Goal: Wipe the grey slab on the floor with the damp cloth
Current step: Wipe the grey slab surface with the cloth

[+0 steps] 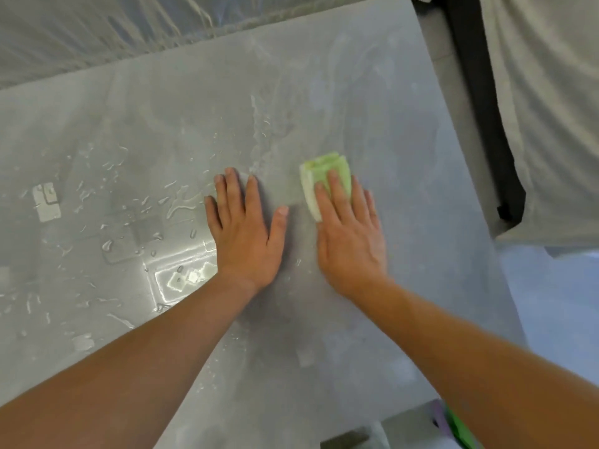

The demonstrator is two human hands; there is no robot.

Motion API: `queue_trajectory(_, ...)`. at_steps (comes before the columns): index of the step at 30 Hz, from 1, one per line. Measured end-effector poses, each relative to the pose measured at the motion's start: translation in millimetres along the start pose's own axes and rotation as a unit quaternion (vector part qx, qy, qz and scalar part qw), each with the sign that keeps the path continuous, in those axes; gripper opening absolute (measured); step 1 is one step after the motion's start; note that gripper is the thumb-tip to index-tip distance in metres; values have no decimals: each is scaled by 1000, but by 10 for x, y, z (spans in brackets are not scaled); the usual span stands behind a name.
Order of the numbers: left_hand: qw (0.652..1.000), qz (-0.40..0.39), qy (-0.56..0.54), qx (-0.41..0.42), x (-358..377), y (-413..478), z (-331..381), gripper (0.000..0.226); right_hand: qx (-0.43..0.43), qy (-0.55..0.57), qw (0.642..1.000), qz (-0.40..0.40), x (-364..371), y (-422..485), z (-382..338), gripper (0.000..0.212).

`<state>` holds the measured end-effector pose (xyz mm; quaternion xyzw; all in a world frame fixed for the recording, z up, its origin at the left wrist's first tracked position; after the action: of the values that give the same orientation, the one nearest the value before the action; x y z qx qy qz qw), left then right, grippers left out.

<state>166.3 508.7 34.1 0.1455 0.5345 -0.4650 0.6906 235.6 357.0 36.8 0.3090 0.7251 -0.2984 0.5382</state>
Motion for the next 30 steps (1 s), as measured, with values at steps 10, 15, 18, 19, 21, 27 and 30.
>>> queue_trajectory(10,997,-18,-24,75,79,-211,214,74,69,11,998,0,-260,381,925,59)
queue_trajectory(15,996,-28,36,71,272,-250,371,75,-112,-2,993,-38,-103,-497,560,59)
queue_trajectory(18,991,-12,113,77,350,-255,384,76,-225,-31,971,-76,-187,-396,910,58)
queue_trajectory(19,989,-7,125,77,363,-257,382,76,-180,-29,981,-62,-238,-162,1075,57)
queue_trajectory(21,988,-2,136,74,388,-262,376,77,-26,-8,999,-24,-367,400,1406,58)
queue_trajectory(27,989,-3,132,59,384,-262,404,78,89,10,996,2,-419,330,1492,59)
queue_trajectory(30,989,-6,136,52,366,-269,425,79,62,-11,998,-31,-345,-212,1490,59)
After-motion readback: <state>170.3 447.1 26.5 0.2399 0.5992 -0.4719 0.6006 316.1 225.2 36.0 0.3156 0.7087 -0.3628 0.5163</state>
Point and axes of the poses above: each hand's wrist, its own y-axis towards the middle knuckle, its own x-axis out of the palm, z = x × y, the point moved 3 cm from there along y, towards the middle knuckle, and after that the axes turned 2 degrees about -x, right-handed, at the moved point
